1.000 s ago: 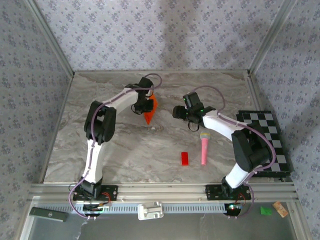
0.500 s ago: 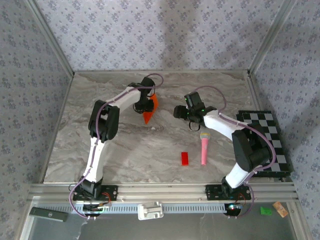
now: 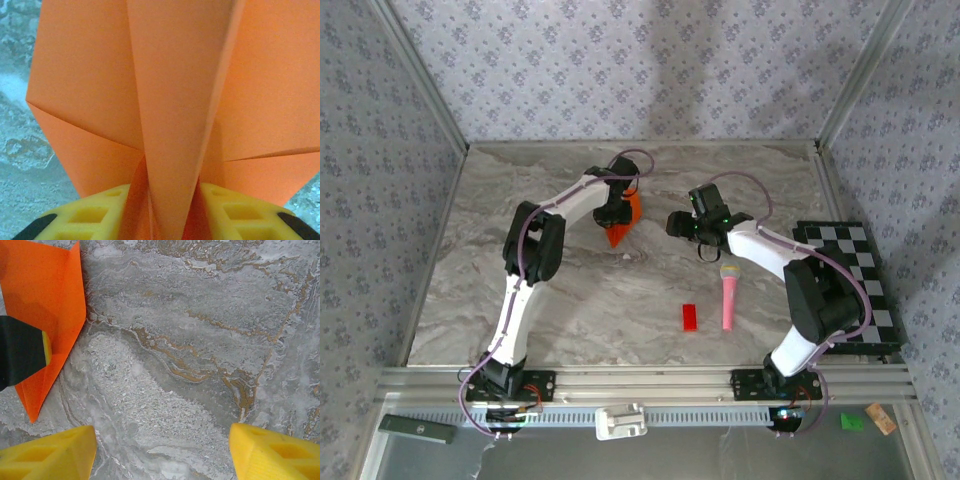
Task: Fold a paper plane with a square sheet of paper (pick it up from the middle)
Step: Move the paper plane to the top-center of the table.
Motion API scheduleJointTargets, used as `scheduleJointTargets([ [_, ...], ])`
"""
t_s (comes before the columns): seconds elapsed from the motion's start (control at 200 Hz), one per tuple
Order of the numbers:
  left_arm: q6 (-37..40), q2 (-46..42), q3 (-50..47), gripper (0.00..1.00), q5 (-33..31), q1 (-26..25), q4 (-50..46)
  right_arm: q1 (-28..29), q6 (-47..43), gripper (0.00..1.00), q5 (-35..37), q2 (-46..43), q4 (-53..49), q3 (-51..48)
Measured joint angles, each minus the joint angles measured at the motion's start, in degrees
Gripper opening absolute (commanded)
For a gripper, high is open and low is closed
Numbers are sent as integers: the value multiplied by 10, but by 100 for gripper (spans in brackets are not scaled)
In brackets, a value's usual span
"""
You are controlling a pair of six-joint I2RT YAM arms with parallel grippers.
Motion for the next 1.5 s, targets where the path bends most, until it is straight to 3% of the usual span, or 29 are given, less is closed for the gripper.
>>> scheduleJointTargets([
  [0.4, -58, 7, 8, 41, -45, -1, -3, 0, 0, 72, 0, 0, 0, 0],
  [0.98, -87, -2, 29, 51, -38, 0, -21, 0, 0, 73, 0, 4, -1, 2],
  [1.244, -97, -118, -61, 59, -64, 0, 13, 0, -12, 76, 5, 1, -30, 22],
  [1.399, -89, -214, -108, 70, -99, 2, 40, 0, -34, 86, 38, -28, -59, 42],
  [1.499, -77, -299, -158, 83, -123, 14, 64, -3, -57, 97, 75, -69, -71, 46],
])
